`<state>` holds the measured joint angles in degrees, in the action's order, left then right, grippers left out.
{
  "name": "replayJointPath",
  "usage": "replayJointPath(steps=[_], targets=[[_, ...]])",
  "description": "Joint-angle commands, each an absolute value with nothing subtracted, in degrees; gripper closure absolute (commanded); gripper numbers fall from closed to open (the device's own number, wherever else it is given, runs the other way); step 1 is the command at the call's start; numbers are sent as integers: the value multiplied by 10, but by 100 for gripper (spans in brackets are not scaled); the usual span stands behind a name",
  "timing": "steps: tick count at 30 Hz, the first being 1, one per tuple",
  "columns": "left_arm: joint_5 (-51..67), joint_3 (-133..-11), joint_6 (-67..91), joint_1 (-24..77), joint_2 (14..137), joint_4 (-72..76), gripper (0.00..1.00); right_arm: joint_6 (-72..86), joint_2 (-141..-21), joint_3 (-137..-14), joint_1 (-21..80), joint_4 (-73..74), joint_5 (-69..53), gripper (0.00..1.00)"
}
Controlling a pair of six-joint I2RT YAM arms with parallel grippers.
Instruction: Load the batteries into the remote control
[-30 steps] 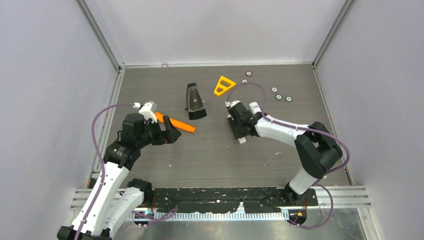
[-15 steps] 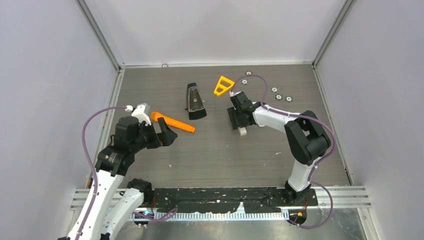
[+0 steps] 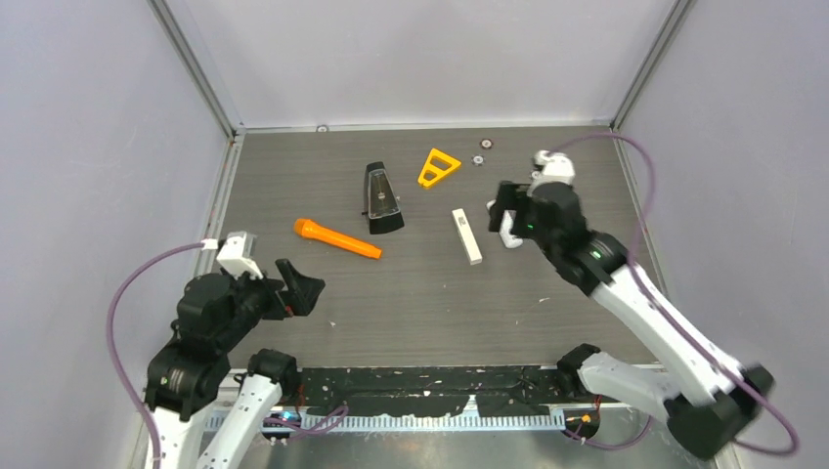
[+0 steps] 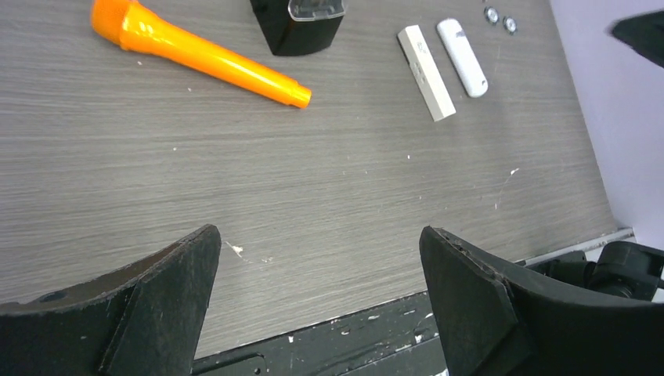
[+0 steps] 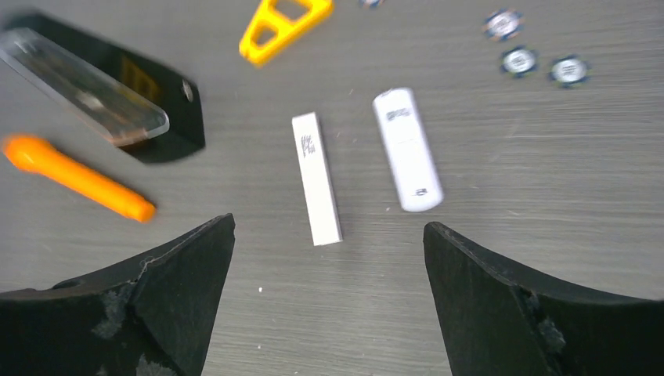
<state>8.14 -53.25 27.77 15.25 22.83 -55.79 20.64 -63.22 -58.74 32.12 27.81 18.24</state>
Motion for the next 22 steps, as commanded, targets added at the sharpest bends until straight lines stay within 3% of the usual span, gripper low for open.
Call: replayJointPath(steps=[1,11,22], targets=[[51,-580,256,150,186,-613,0,268,-477,-566,319,384,314,5],[24,-645,282,149,142,-654,0,267,-254,-701,318,550,418,5],[36,-671,285,150,115,-699,0,273,-203,-797,318,616,384,5]])
